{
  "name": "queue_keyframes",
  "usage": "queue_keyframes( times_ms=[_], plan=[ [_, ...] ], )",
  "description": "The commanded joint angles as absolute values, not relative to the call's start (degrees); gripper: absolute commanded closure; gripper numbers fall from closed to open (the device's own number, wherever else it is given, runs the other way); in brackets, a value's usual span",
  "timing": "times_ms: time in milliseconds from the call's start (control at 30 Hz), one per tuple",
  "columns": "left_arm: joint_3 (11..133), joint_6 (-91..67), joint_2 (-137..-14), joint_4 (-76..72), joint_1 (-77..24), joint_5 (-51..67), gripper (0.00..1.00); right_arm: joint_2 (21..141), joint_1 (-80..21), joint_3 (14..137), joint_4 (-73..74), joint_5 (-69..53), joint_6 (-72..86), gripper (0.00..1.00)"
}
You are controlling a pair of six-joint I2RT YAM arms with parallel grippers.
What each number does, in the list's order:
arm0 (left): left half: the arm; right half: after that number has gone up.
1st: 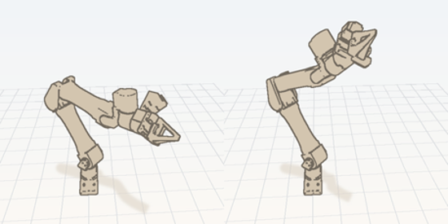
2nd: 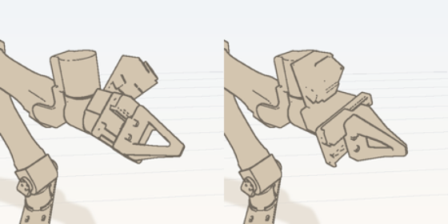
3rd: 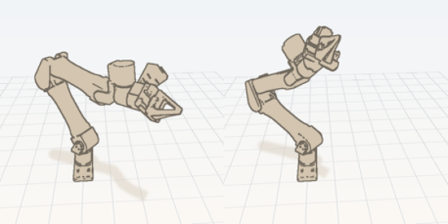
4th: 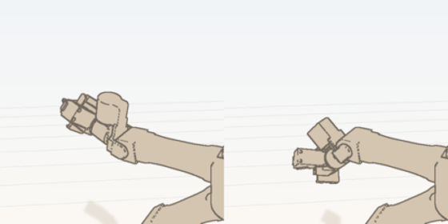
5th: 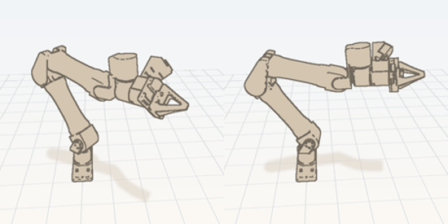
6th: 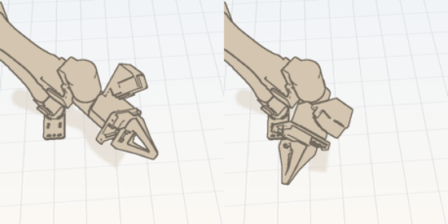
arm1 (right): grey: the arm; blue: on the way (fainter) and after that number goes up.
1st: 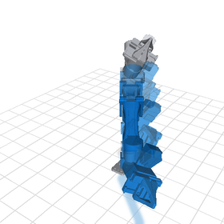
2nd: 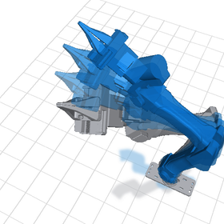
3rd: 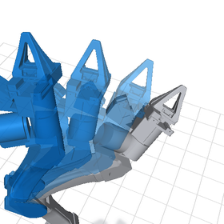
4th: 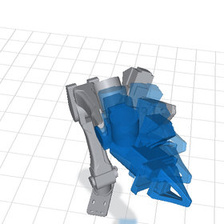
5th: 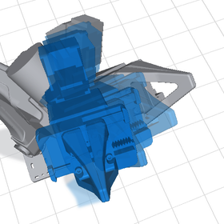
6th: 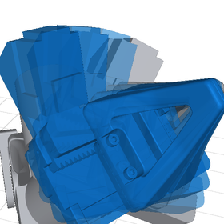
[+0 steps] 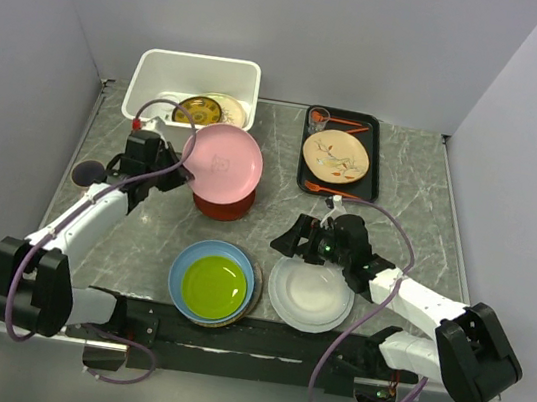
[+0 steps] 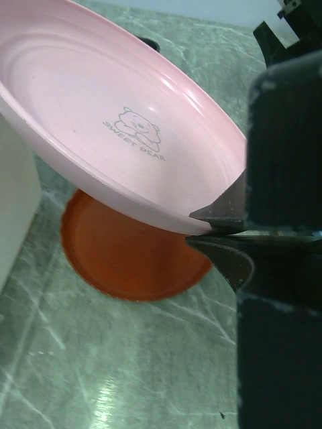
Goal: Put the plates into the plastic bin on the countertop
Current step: Pick up the plate at the center of the board, then place the plate in the plastic bin.
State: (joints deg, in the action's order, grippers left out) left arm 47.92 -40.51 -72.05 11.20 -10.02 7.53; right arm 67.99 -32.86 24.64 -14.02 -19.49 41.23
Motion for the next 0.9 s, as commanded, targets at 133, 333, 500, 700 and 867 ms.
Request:
queue_keyframes(
  times_ms=[133,333,500,700,867],
  plan=[
    [56.3,-39.8,-74.3,8.3,-10.2,9.2,0.99,67.3,-33.4,26.9,-12.4,-18.6,40.3,0.0],
    [60.0,-40.3,-76.7,8.2,-10.2,9.1,0.99,67.4,-33.3,26.9,-12.4,-18.7,40.3,0.0],
    [62.6,-41.7,-78.1,7.0,-10.1,10.4,0.99,67.3,-33.4,26.8,-12.4,-18.5,40.3,0.0],
    [65.4,-42.1,-79.9,6.6,-10.1,10.4,0.99,67.0,-33.4,26.6,-12.2,-18.5,40.1,0.0],
    [68.5,-42.1,-81.4,7.2,-10.1,9.9,0.99,66.7,-33.3,26.5,-12.0,-18.5,40.0,0.0]
  ],
)
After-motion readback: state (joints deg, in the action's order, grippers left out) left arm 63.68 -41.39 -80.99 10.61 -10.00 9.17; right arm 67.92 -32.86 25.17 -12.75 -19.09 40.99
